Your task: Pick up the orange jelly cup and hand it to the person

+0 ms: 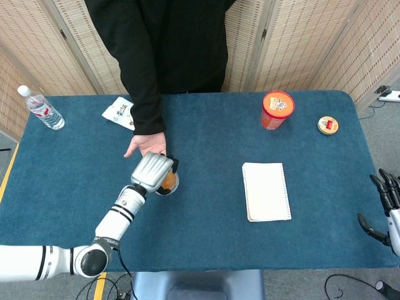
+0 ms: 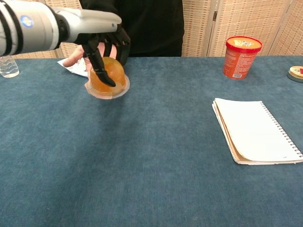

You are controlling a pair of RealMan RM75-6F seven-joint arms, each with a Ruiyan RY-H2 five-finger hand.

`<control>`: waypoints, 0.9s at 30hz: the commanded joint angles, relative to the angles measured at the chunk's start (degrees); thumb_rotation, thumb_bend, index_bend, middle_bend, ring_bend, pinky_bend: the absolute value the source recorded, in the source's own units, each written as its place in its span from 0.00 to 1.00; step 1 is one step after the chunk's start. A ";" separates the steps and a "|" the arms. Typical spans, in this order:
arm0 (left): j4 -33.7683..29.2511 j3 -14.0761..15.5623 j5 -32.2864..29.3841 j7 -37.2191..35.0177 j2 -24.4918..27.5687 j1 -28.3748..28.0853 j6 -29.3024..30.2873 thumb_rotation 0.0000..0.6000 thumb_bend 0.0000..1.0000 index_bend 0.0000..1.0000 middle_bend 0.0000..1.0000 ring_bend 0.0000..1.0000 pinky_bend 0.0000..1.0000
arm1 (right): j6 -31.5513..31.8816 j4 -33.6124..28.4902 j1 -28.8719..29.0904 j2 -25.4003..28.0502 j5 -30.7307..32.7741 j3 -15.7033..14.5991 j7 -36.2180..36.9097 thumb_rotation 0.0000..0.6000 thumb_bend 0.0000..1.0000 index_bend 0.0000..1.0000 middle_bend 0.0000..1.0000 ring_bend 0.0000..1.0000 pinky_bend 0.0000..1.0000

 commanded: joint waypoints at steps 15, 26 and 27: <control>17.08 0.36 5.40 -17.03 4.10 -4.06 -17.37 1.00 0.19 0.54 0.66 0.51 0.72 | -4.32 -1.26 1.72 -1.08 4.21 1.36 -5.14 1.00 0.25 0.02 0.00 0.00 0.00; 22.75 2.75 20.30 -29.73 3.25 -0.42 -16.39 1.00 0.19 0.33 0.55 0.42 0.56 | -4.48 -1.48 2.05 -1.65 5.16 2.15 -6.21 1.00 0.25 0.02 0.00 0.00 0.00; 22.83 3.01 20.38 -30.96 3.45 -0.13 -16.83 1.00 0.19 0.32 0.52 0.40 0.55 | -4.52 -1.39 2.05 -1.73 5.30 2.21 -6.24 1.00 0.25 0.02 0.00 0.00 0.00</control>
